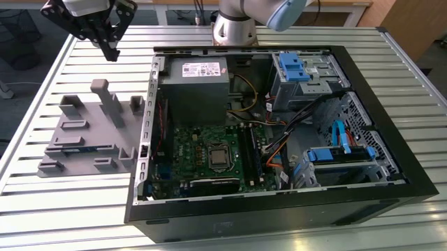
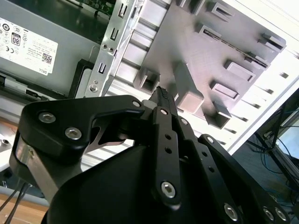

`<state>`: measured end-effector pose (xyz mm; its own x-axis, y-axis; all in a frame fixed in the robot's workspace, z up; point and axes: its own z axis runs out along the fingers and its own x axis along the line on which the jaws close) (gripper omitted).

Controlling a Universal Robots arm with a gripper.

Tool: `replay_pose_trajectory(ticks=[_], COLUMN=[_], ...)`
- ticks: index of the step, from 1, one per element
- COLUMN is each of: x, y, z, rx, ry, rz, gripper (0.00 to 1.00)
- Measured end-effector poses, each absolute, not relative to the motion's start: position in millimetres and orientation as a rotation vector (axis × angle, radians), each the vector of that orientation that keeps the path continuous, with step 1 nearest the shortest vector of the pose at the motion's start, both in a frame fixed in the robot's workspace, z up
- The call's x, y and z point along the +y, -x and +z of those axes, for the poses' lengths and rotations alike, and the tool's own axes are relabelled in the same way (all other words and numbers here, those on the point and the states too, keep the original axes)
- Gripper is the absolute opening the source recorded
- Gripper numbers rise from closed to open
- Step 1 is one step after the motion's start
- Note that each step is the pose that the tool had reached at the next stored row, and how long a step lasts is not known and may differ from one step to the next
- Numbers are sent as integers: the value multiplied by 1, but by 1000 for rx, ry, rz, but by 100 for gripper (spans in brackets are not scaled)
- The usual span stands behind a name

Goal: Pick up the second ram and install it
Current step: 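Reach for the second ram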

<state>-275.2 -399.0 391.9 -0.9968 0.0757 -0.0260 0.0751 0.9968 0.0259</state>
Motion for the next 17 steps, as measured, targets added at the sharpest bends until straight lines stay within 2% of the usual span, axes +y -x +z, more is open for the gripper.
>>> replay_pose_trajectory(ticks=[17], x=[-399], y=[290], z=[392], rx=[3112], ry=[-118], rz=[39], gripper=[11])
